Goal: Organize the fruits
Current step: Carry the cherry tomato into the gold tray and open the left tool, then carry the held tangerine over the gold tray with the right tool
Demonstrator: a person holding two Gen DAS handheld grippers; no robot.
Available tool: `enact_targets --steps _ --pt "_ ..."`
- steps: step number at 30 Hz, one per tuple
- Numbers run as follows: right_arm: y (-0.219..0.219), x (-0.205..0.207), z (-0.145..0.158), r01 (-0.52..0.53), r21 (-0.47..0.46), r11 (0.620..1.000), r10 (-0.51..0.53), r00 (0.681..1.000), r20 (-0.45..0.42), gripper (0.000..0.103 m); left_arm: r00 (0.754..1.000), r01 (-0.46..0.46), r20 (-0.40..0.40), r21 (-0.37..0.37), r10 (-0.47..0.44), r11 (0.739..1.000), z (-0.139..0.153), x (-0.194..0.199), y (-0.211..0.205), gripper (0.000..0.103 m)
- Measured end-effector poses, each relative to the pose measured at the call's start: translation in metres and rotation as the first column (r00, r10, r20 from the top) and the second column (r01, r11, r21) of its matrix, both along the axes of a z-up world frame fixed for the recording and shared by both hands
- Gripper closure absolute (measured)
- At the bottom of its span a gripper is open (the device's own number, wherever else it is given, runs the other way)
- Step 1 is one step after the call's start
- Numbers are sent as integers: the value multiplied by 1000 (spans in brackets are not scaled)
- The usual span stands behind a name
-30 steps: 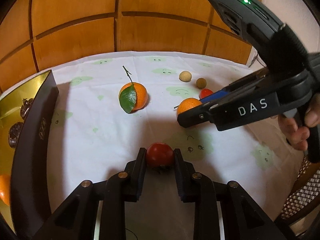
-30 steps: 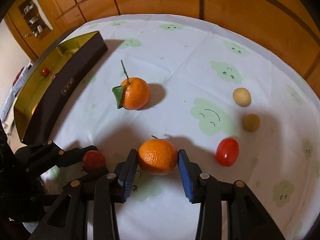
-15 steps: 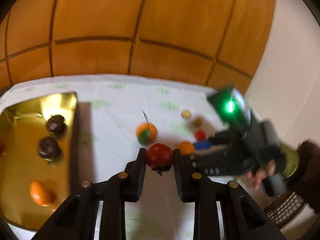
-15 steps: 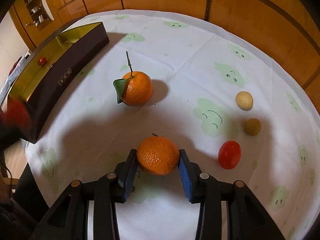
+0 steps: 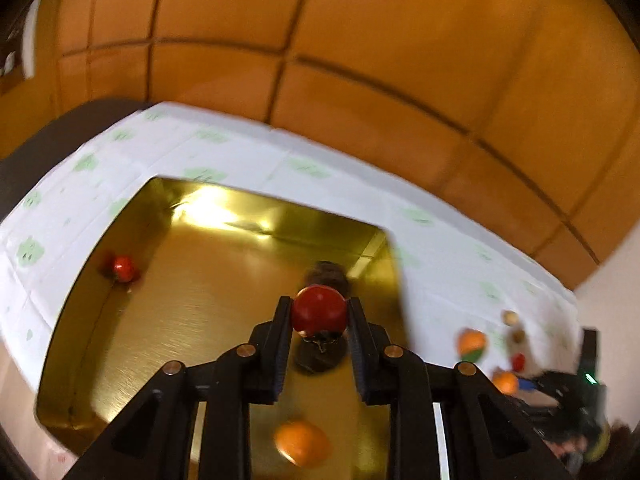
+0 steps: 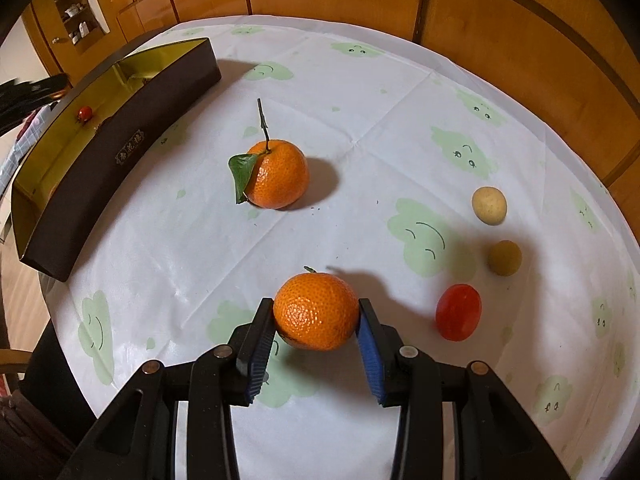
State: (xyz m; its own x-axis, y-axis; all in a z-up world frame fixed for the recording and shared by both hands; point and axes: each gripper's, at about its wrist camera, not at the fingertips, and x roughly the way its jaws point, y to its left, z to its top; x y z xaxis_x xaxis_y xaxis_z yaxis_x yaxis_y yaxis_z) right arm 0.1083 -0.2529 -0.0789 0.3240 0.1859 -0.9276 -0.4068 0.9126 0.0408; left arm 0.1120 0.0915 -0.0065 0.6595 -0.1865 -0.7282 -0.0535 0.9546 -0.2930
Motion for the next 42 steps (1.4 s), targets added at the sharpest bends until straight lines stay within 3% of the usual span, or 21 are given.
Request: enact_targets --steps 4,15,19,22,29,33,42 --pt "1 -2 0 -2 -5 1000 2 1000 3 62 995 -39 -87 -13 38 999 -26 29 15 76" --pt "4 -1 -2 -10 -7 1000 10 1000 -6 63 980 -87 -183 -26 81 996 -61 68 13 74" --pt "4 -2 -3 -9 -6 1000 9 1000 -7 63 983 -102 -155 -39 94 994 -52 66 12 43" --pt "3 -2 -2 -5 -1 1000 5 1000 -10 63 984 -110 -143 -31 104 993 -42 56 10 43" --pt "1 0 -1 15 19 1000 -15 1000 -21 62 997 -76 -8 65 77 995 -9 4 -18 38" --pt "0 1 -1 26 12 1000 -26 1000 -15 62 998 -54 39 84 51 995 0 -25 -34 37" --pt "-7 3 5 64 41 997 -64 998 -7 62 998 14 58 137 -22 990 -4 -70 -64 37"
